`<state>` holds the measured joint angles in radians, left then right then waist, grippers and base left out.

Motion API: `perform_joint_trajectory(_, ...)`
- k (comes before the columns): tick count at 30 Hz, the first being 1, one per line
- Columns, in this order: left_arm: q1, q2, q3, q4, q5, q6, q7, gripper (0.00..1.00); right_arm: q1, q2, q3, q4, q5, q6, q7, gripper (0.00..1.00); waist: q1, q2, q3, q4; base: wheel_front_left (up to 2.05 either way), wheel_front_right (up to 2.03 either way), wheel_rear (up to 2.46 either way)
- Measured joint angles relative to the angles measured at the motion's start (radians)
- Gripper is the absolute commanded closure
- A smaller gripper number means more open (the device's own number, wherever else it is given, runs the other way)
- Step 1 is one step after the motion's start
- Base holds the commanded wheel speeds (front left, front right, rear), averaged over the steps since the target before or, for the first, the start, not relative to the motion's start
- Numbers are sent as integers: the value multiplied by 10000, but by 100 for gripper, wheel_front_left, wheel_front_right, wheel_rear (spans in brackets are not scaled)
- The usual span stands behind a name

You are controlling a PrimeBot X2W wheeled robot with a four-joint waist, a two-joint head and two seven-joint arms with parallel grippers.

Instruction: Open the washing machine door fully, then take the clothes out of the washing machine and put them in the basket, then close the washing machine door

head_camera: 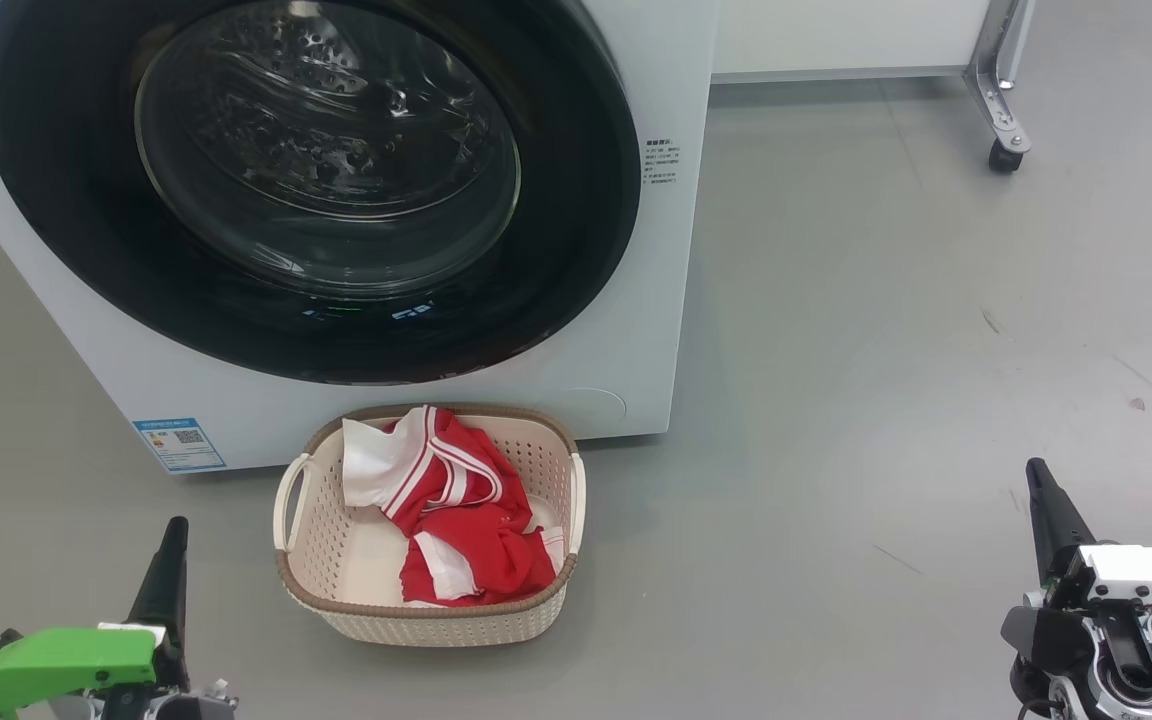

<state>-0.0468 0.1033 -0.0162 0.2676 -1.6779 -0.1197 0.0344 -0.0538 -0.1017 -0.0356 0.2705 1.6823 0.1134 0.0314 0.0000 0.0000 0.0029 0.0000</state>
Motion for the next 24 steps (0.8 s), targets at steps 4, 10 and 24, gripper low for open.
perform_joint_trajectory(4, -1, -2, 6, 15, 0, 0, 0, 100, -1, 0, -6, 6, 0, 0, 0, 100, 0, 0, -1, 0, 0, 0, 0)
perform_joint_trajectory(10, -3, -2, 15, 36, 0, 0, 12, 100, -2, 2, -13, 12, 0, 2, 0, 100, 0, 0, -1, 0, 0, 0, 0)
perform_joint_trajectory(24, -6, -8, 36, 59, 0, -2, 13, 100, -5, 4, -29, 42, 0, 31, 2, 100, 0, 0, -2, 0, 0, 0, 0)
